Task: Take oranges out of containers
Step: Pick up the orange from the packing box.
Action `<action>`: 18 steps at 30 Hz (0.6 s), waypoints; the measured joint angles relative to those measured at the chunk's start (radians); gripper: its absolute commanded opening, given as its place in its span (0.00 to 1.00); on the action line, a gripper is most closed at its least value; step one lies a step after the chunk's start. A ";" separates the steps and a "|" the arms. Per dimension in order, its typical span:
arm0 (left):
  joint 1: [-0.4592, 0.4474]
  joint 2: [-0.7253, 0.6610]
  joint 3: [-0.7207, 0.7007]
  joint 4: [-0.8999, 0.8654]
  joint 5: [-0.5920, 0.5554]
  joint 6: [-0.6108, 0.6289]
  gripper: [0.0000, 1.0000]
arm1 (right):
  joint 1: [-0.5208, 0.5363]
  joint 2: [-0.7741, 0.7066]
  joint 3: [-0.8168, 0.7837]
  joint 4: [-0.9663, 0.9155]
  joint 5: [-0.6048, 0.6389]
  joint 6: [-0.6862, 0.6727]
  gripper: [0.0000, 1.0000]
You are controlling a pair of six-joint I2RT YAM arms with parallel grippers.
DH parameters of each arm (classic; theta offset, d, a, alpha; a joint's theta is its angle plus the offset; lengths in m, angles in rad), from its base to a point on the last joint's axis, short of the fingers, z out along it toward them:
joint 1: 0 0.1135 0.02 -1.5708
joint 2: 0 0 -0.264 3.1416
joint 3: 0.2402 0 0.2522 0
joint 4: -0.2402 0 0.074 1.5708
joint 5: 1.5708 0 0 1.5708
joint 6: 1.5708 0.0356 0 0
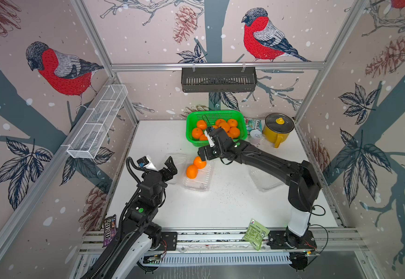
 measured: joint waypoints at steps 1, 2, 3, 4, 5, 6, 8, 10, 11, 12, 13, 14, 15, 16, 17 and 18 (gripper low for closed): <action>0.000 -0.012 -0.013 0.002 -0.010 -0.002 0.97 | 0.024 0.004 -0.016 0.021 -0.004 0.029 0.95; 0.000 -0.027 -0.027 0.000 -0.019 -0.008 0.97 | 0.053 0.008 -0.038 0.047 -0.004 0.070 0.95; 0.000 -0.044 -0.039 0.000 -0.032 -0.010 0.97 | 0.073 0.011 -0.056 0.065 -0.001 0.105 0.93; 0.000 -0.058 -0.046 -0.004 -0.039 -0.013 0.97 | 0.087 0.013 -0.068 0.080 0.004 0.134 0.91; 0.000 -0.075 -0.054 -0.006 -0.045 -0.015 0.97 | 0.100 0.016 -0.077 0.097 0.011 0.163 0.90; 0.000 -0.096 -0.059 -0.011 -0.050 -0.017 0.97 | 0.113 0.021 -0.082 0.120 0.013 0.195 0.88; 0.000 -0.132 -0.066 -0.017 -0.060 -0.018 0.97 | 0.130 0.040 -0.080 0.158 0.014 0.248 0.86; 0.000 -0.166 -0.071 -0.026 -0.066 -0.018 0.97 | 0.147 0.068 -0.070 0.183 0.018 0.291 0.80; 0.000 -0.181 -0.074 -0.032 -0.070 -0.018 0.97 | 0.156 0.079 -0.069 0.195 0.027 0.313 0.76; 0.000 -0.198 -0.077 -0.037 -0.072 -0.017 0.97 | 0.165 0.086 -0.069 0.200 0.031 0.336 0.72; 0.000 -0.210 -0.078 -0.042 -0.074 -0.017 0.97 | 0.171 0.091 -0.071 0.209 0.033 0.356 0.70; 0.000 -0.224 -0.079 -0.049 -0.080 -0.016 0.97 | 0.177 0.095 -0.073 0.220 0.040 0.377 0.67; 0.000 -0.237 -0.082 -0.053 -0.084 -0.015 0.97 | 0.183 0.100 -0.073 0.230 0.048 0.391 0.66; 0.000 -0.247 -0.084 -0.058 -0.085 -0.015 0.97 | 0.187 0.105 -0.074 0.240 0.056 0.410 0.65; 0.000 -0.259 -0.088 -0.063 -0.087 -0.014 0.97 | 0.191 0.110 -0.073 0.247 0.064 0.418 0.65; 0.000 -0.268 -0.091 -0.066 -0.087 -0.014 0.97 | 0.193 0.117 -0.072 0.252 0.076 0.438 0.65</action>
